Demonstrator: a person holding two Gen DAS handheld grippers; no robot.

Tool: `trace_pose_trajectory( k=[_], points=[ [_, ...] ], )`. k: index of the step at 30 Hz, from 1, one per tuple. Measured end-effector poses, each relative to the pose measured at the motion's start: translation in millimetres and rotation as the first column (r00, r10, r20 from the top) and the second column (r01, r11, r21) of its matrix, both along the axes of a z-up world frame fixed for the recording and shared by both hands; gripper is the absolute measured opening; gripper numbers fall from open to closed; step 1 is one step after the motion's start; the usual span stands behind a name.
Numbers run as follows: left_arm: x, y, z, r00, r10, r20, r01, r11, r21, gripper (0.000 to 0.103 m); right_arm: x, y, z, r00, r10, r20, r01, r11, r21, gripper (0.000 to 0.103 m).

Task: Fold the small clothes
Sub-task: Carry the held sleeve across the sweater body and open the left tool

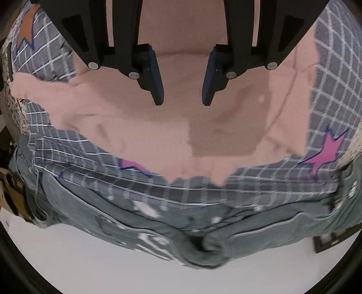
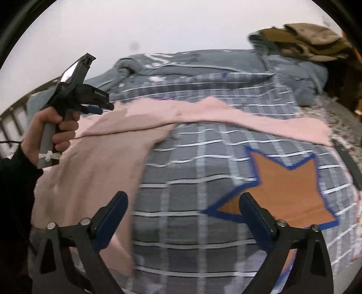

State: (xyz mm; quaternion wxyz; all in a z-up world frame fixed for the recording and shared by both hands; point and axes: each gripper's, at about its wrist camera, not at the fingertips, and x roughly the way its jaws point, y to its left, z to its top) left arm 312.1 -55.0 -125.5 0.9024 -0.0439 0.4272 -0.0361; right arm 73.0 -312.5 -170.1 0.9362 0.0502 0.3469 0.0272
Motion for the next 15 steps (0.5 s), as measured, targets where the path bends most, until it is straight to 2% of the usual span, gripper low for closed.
trace_pose_trajectory(
  k=[5,6,7,8,10,13,14,15],
  points=[
    [-23,58,1,0.999,0.048,-0.001,-0.048,0.998,-0.028,0.041,-2,26,-12,0.996,0.087,-0.031,-0.084,0.994,0.067,0.085],
    [-29,71,0,0.998,0.058,-0.003,-0.058,0.997,-0.042,0.053,-4,30,-15,0.995,0.094,-0.044,-0.090,0.993,0.071,0.084],
    [-37,87,-1,0.997,0.072,0.005,-0.071,0.996,-0.061,0.077,-5,34,-20,0.993,0.100,-0.059,-0.096,0.993,0.074,0.082],
    [-42,96,-1,0.996,0.083,0.019,-0.081,0.994,-0.073,0.083,-7,38,-25,0.992,0.106,-0.076,-0.100,0.992,0.079,0.081],
    [-61,121,-1,0.991,0.116,0.068,-0.109,0.990,-0.088,0.083,-7,44,-31,0.989,0.112,-0.091,-0.104,0.990,0.092,0.081],
    [-76,144,-5,0.989,0.133,0.057,-0.128,0.988,-0.086,0.083,-8,55,-41,0.990,0.103,-0.096,-0.093,0.990,0.102,0.077],
    [-83,156,-6,0.989,0.141,0.053,-0.135,0.985,-0.105,0.083,-8,58,-43,0.990,0.100,-0.097,-0.090,0.991,0.096,0.074],
    [-88,163,-7,0.988,0.149,0.051,-0.142,0.983,-0.120,0.083,-7,61,-46,0.991,0.099,-0.095,-0.092,0.992,0.084,0.063]
  ],
)
